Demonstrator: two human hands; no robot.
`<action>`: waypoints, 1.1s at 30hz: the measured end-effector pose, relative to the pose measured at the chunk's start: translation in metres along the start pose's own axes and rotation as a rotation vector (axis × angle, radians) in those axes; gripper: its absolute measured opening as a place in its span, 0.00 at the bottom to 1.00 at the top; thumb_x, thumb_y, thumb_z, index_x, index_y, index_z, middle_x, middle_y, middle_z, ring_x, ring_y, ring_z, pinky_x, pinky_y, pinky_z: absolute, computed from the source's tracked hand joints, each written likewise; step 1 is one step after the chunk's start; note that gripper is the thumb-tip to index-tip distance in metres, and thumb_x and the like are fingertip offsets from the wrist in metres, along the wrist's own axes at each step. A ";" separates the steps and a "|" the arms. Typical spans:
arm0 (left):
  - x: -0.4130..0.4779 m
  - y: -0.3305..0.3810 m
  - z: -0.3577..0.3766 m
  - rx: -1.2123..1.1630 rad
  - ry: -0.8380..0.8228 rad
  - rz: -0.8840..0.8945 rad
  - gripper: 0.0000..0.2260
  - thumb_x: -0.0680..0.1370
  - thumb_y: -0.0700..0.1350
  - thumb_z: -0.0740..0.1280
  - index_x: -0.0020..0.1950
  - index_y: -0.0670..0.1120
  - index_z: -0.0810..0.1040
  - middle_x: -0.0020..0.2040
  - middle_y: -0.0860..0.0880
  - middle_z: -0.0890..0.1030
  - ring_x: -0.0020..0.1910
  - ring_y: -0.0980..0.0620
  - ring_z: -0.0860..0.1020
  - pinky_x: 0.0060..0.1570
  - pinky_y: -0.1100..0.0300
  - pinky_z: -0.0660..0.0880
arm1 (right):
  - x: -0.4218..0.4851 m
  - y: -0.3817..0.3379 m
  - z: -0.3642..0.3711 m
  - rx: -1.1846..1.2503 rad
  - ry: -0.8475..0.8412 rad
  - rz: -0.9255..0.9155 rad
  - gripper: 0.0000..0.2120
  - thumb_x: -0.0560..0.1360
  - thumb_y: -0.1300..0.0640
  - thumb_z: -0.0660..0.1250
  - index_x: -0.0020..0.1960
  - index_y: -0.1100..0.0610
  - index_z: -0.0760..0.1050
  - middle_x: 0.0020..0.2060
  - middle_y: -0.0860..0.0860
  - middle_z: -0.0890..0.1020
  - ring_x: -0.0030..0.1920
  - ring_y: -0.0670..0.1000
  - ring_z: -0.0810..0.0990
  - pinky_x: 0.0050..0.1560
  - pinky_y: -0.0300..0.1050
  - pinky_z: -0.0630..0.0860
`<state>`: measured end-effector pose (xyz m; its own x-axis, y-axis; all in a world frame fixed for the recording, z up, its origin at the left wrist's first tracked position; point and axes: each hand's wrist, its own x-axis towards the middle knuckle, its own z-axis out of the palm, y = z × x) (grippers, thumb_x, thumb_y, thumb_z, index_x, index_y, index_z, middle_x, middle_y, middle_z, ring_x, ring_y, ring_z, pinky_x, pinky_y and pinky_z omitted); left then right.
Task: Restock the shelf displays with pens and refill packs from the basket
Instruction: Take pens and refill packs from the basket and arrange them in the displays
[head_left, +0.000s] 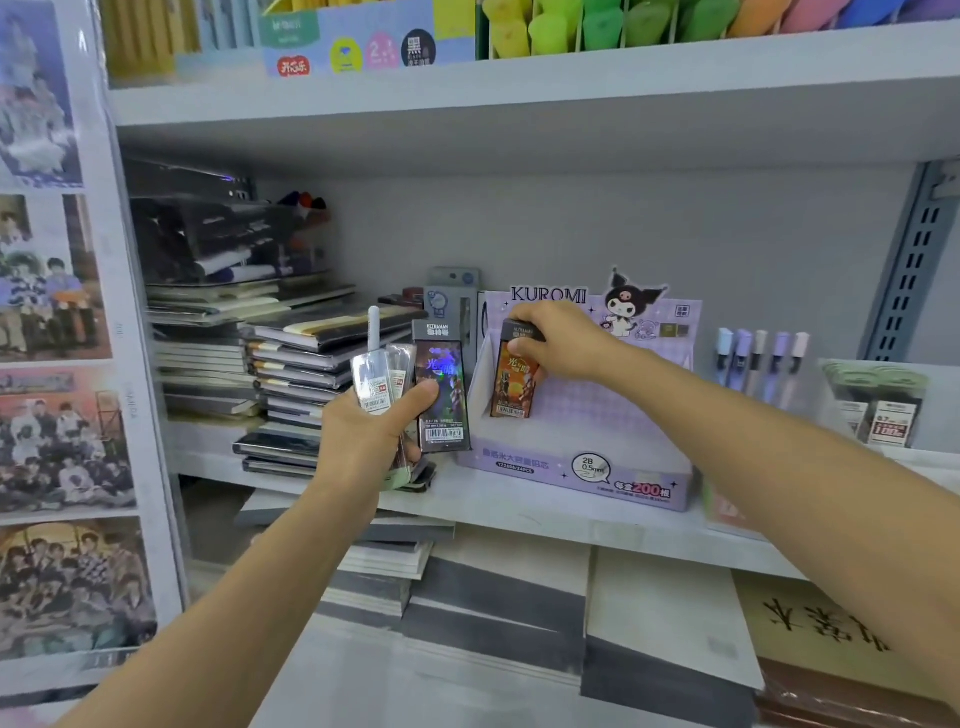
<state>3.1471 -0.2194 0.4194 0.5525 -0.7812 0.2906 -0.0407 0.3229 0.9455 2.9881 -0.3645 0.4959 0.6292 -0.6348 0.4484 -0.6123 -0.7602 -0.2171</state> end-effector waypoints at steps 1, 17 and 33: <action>0.000 0.000 0.000 -0.006 -0.001 0.002 0.08 0.73 0.47 0.75 0.46 0.45 0.79 0.31 0.51 0.83 0.19 0.55 0.71 0.19 0.66 0.67 | 0.000 0.000 0.000 -0.002 0.040 -0.006 0.02 0.79 0.58 0.64 0.48 0.56 0.73 0.42 0.53 0.78 0.43 0.53 0.74 0.43 0.42 0.65; 0.009 0.006 -0.004 -0.033 -0.073 -0.103 0.09 0.71 0.47 0.76 0.44 0.44 0.81 0.27 0.47 0.79 0.19 0.55 0.70 0.22 0.67 0.68 | -0.031 -0.003 -0.013 0.079 -0.001 -0.024 0.04 0.80 0.58 0.63 0.49 0.59 0.72 0.42 0.51 0.78 0.42 0.51 0.76 0.38 0.41 0.69; -0.013 -0.004 0.012 -0.170 -0.062 -0.270 0.09 0.72 0.47 0.75 0.45 0.42 0.81 0.30 0.47 0.83 0.18 0.57 0.71 0.19 0.69 0.67 | -0.072 0.007 0.003 0.356 0.217 0.044 0.04 0.80 0.63 0.62 0.55 0.61 0.72 0.48 0.56 0.78 0.34 0.43 0.80 0.32 0.33 0.74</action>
<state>3.1301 -0.2176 0.4138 0.4726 -0.8800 0.0462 0.2425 0.1803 0.9532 2.9401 -0.3240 0.4594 0.4679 -0.6526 0.5960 -0.4088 -0.7577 -0.5087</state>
